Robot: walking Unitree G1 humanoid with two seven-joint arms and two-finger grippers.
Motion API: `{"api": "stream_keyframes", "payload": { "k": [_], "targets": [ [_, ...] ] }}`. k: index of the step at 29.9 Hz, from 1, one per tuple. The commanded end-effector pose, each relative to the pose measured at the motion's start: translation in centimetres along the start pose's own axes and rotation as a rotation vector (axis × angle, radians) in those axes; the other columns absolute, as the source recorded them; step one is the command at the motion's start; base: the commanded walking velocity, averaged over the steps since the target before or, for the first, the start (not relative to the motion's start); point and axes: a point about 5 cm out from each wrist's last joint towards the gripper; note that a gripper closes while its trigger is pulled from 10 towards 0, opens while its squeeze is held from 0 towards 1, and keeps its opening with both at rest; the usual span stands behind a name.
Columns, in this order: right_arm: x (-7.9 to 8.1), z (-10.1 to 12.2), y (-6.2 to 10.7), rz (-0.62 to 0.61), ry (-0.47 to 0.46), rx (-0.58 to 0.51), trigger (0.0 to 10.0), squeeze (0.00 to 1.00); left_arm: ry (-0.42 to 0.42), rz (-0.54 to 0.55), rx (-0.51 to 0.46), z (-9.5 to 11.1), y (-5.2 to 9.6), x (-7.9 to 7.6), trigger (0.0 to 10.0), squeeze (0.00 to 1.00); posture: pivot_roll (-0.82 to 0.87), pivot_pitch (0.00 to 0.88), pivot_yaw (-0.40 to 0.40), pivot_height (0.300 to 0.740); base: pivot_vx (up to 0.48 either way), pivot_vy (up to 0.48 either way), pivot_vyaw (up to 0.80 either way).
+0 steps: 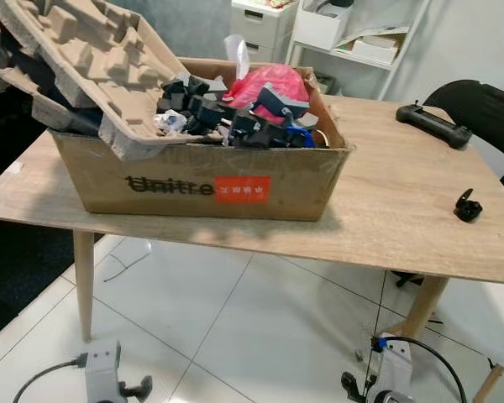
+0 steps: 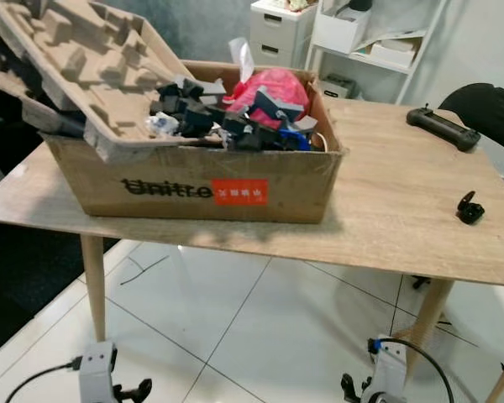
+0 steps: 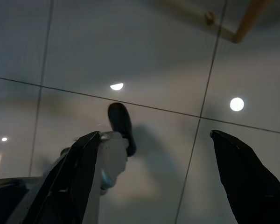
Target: Picking trash to rubbish bin
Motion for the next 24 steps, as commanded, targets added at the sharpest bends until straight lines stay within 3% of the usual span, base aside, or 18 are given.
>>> {"api": "stream_keyframes", "payload": {
  "k": [1,9,18,24],
  "targets": [
    [-0.2,-0.7,0.1,-0.016,0.005,0.028,10.0,0.0,0.019,0.028,0.06,-1.7,0.3,0.1,10.0,0.0,0.14,0.078,-0.052,0.74,0.0,0.0,0.0],
    [0.1,-0.7,0.0,-0.015,0.051,0.039,10.0,0.0,0.027,0.074,0.13,-3.5,0.8,0.5,10.0,0.0,0.14,0.078,-0.062,0.74,0.0,0.0,0.0],
    [0.5,-1.8,0.1,-0.016,0.078,0.074,10.0,0.0,-0.029,0.109,0.198,-5.0,1.3,0.8,10.0,0.0,0.14,0.08,-0.053,0.74,0.0,0.0,0.0],
    [0.5,-2.4,0.2,-0.023,0.124,0.1,10.0,0.0,-0.015,0.114,0.193,-4.9,1.3,0.8,10.0,0.0,0.13,0.086,-0.051,0.74,0.0,0.0,0.0]
  ]
}}
Point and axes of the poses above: a point about 5 cm out from each wrist's last joint towards the gripper, its own y axis pointing back from the gripper into the wrist, its own z axis along the axis of the wrist's last joint, x = y × z, and after that the axes turned 7 degrees about y, right-handed
